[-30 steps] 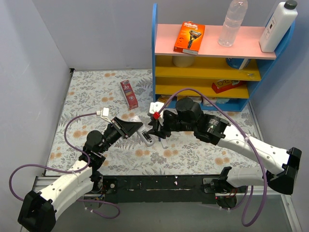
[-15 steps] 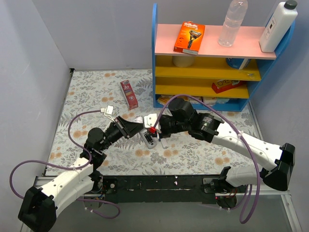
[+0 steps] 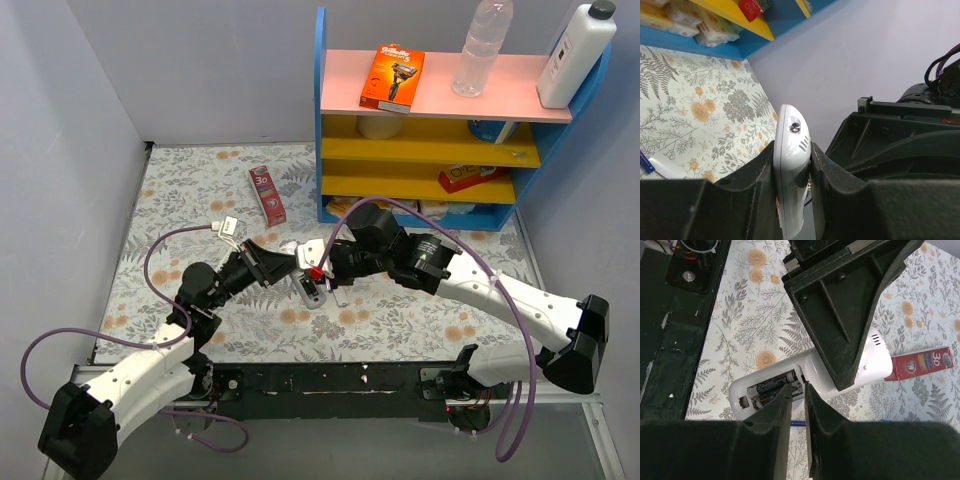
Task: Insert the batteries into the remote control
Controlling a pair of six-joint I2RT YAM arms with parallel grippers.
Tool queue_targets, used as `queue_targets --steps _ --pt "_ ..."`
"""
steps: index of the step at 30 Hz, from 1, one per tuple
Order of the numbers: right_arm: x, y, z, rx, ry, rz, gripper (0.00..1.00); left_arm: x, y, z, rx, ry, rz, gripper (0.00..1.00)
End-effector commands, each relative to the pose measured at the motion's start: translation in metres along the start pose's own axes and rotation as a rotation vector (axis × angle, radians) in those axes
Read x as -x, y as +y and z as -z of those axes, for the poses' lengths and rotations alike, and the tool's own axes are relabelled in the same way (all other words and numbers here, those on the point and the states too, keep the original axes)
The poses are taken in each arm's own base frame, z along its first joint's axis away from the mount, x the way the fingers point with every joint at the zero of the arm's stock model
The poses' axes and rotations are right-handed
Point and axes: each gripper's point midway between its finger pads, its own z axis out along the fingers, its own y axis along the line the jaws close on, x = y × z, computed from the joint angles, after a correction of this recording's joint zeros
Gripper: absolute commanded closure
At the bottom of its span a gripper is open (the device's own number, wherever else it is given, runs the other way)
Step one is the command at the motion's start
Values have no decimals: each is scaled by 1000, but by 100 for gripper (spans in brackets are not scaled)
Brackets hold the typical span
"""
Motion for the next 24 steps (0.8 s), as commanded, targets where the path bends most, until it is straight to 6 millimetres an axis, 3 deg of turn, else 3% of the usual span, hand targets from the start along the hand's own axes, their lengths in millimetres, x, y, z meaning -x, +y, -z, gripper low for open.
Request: queue_targets --steps 1,6,11,24 --pt "12 -4 1 10 -19 21 78 11 -28 -4 -84 -16 -49 100" --pt "2 2 -2 38 9 13 78 12 -29 -3 -89 -21 -46 100" --pt "-10 10 -5 72 42 -9 87 13 -31 -2 -99 -34 -41 100" --pt "-50 29 -11 121 167 -74 89 18 -39 -3 -123 -51 -62 100"
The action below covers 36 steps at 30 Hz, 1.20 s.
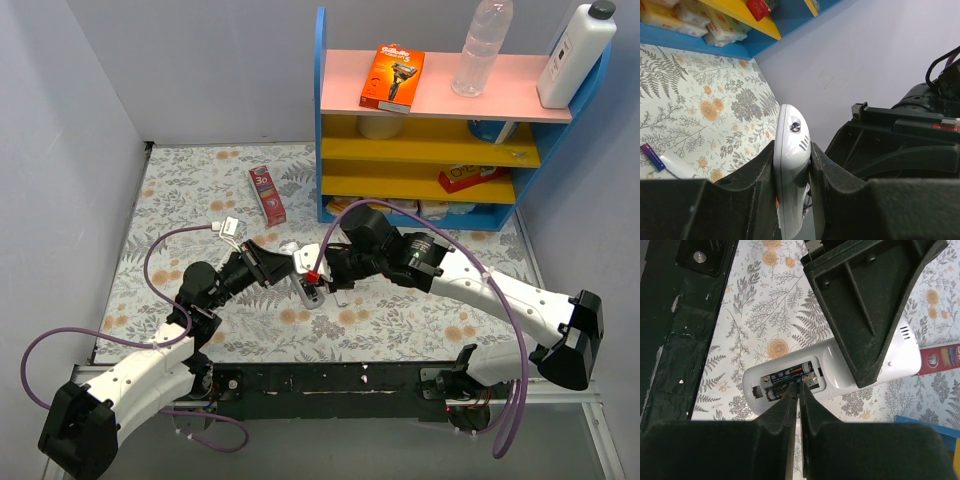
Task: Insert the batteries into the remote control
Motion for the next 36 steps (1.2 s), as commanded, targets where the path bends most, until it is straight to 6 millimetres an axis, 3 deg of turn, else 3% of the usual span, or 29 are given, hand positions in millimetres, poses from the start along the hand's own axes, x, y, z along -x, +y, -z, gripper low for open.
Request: queue_targets --steps 1,4,14,16,21,36 --pt "-33 18 -8 60 111 -65 89 21 -42 -2 -132 -61 -46 100" --pt "-30 16 -7 45 102 -75 89 18 -38 -3 -120 -48 -50 100" --pt "12 -13 18 -93 10 -25 79 9 -14 -1 -40 -34 -31 100" --pt "18 -14 20 -97 -16 -23 69 9 -13 -2 -35 -31 -34 100" --pt "31 -16 19 -82 -58 -17 62 10 -15 -2 -37 -25 -44 100" --pt "40 -14 6 -29 -106 -31 69 11 -22 -4 -54 -10 -65 100"
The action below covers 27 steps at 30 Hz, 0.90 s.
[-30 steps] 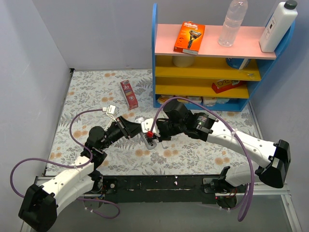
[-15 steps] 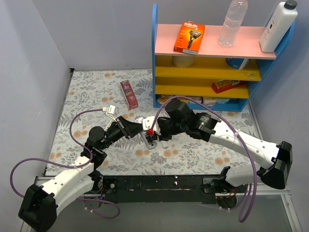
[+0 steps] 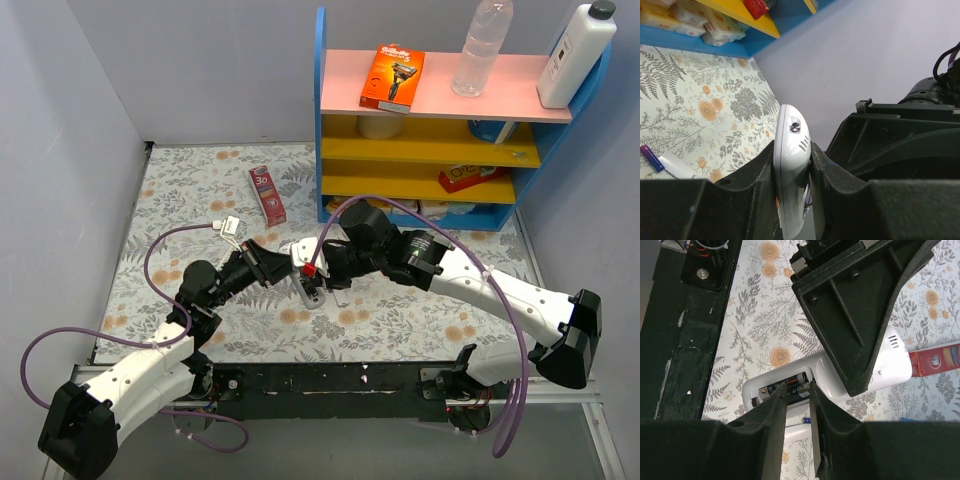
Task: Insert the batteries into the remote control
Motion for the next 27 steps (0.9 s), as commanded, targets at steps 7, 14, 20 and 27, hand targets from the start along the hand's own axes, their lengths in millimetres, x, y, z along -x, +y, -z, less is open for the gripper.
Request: queue_targets --steps 7,14,20,27 --pt "19 -9 -5 -5 -55 -2 76 10 -26 -1 -73 -12 -55 100" --pt "-5 1 -9 25 13 -33 82 16 -26 3 -81 -67 -33 100" --pt "-27 14 -12 49 63 -59 86 21 -33 5 -111 -98 -20 100" --pt "-60 22 -15 54 154 -85 88 28 -43 4 -132 -119 -30 100"
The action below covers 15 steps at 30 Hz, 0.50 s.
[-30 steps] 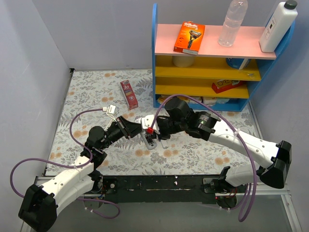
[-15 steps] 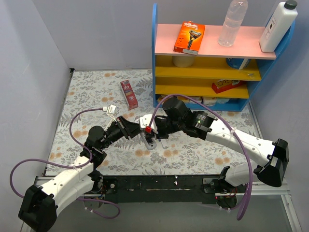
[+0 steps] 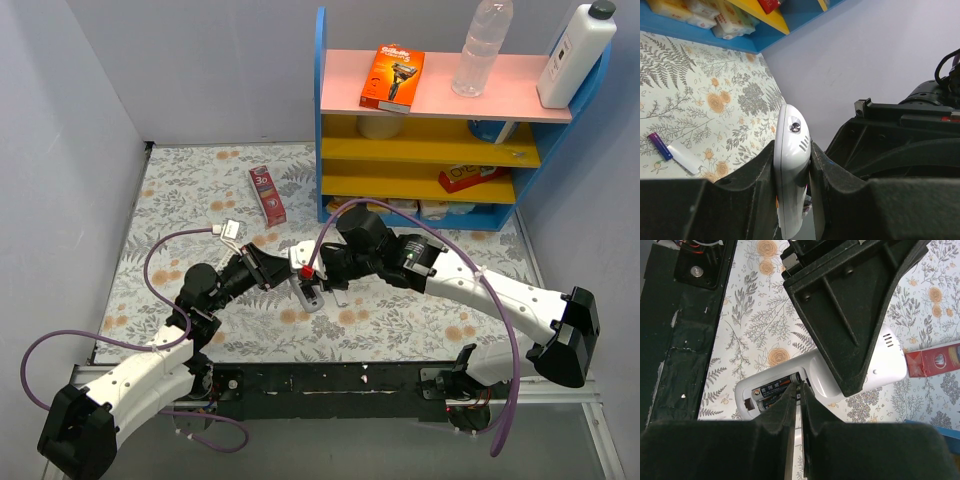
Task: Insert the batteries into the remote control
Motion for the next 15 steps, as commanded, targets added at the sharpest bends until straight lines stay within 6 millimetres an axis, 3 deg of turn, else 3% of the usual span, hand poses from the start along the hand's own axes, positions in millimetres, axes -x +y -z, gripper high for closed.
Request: queue_targets --steps 1,7,15 --pt "-50 22 -3 51 158 -71 88 30 -51 0 -158 -109 -44 100" --pt "-62 21 -3 30 221 -53 88 30 -46 -1 -135 -110 -42 100" --pt "-22 2 4 -57 100 -83 80 24 -7 1 5 -127 -14 100"
